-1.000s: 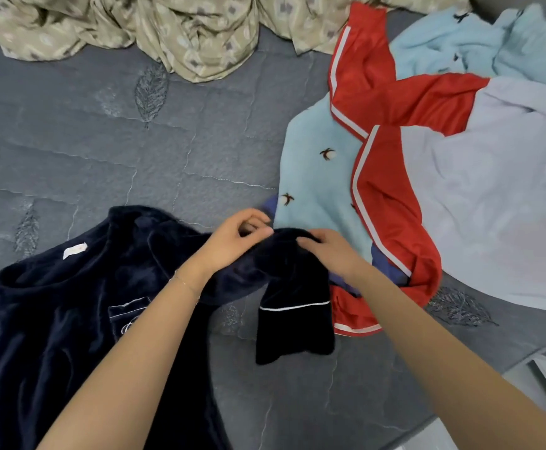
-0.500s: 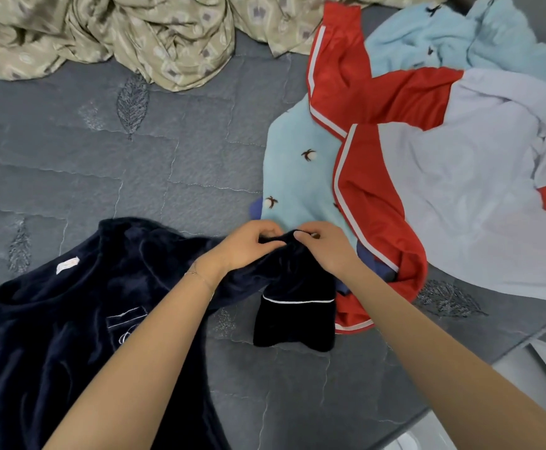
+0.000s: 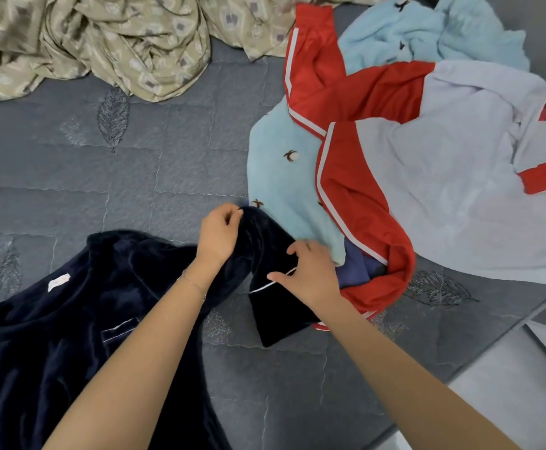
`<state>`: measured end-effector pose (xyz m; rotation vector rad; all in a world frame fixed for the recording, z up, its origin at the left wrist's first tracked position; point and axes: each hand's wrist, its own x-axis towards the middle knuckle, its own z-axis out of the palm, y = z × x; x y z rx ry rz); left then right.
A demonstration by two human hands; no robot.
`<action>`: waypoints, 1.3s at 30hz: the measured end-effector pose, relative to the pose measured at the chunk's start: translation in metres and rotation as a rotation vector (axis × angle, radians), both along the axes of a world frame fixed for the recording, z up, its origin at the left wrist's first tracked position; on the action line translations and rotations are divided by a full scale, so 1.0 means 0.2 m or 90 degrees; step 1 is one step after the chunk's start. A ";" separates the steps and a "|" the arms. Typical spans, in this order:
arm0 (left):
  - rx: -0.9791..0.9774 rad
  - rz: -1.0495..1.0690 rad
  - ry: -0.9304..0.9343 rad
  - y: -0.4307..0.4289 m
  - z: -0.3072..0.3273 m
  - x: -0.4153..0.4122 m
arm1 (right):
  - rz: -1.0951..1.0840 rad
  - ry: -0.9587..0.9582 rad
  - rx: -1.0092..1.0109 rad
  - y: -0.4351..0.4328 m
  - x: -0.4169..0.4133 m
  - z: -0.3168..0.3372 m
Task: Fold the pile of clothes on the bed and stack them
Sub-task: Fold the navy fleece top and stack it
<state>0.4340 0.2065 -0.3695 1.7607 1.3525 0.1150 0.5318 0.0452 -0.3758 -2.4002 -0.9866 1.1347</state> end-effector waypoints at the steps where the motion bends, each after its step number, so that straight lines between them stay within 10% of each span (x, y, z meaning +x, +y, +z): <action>1: 0.000 0.002 -0.003 0.00 0.00 0.00 | 0.011 -0.027 0.005 -0.01 -0.01 -0.02; 19: -0.087 -0.063 -0.077 -0.09 0.05 0.07 | -0.263 0.108 0.150 -0.06 0.50 0.15; 28: -0.028 -0.067 -0.006 -0.23 -0.05 0.14 | -0.175 0.033 0.096 -0.02 0.61 0.15; 34: -0.020 -0.200 -0.013 -0.28 -0.07 0.15 | 0.151 -0.121 -0.087 -0.06 0.58 0.15; 39: 0.003 -0.142 -0.076 -0.30 -0.05 0.22 | 0.075 -0.104 -0.083 -0.11 0.58 0.16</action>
